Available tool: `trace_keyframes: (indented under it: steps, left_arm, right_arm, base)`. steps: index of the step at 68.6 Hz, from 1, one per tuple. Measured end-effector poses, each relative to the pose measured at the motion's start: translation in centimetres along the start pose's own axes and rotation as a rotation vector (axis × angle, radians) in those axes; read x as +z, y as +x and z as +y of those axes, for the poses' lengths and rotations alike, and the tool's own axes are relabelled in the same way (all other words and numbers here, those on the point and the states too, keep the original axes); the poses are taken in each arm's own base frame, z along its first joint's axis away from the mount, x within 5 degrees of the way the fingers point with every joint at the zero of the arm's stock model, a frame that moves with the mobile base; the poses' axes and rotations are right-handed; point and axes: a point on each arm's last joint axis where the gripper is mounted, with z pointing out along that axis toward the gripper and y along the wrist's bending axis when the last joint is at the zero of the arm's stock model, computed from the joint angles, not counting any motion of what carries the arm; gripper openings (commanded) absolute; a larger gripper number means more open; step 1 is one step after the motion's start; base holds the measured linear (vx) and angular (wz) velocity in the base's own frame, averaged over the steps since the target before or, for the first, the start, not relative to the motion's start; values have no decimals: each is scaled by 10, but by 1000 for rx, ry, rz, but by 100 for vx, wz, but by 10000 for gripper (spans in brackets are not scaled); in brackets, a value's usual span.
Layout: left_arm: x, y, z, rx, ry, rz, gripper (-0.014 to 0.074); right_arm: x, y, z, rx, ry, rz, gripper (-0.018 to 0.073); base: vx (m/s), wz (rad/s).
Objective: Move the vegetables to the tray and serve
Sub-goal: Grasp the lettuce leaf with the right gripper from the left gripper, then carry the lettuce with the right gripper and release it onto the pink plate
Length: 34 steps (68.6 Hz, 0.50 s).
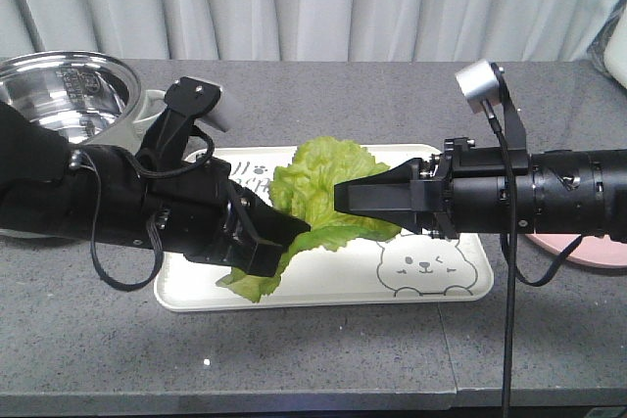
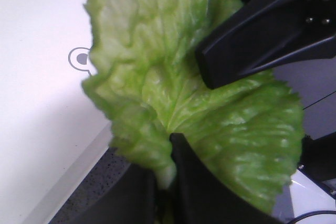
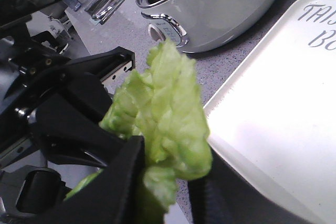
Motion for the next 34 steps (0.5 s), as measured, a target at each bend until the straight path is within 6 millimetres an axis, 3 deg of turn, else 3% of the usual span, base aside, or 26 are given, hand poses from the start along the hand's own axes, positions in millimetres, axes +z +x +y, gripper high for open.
trace_keyframes:
  steps: [13, 30, 34]
  left_arm:
    - [0, 0, 0, 0, 0, 0, 118]
    - [0, 0, 0, -3, 2, -2, 422]
    - [0, 0, 0, -3, 2, -2, 456]
  right_arm:
    - [0, 0, 0, -4, 1, 3, -12]
    - [0, 1, 0, -14, 5, 11, -8]
    - [0, 1, -1, -19, 6, 14, -8]
  base:
    - [0, 0]
    - [0, 0]
    - [0, 0]
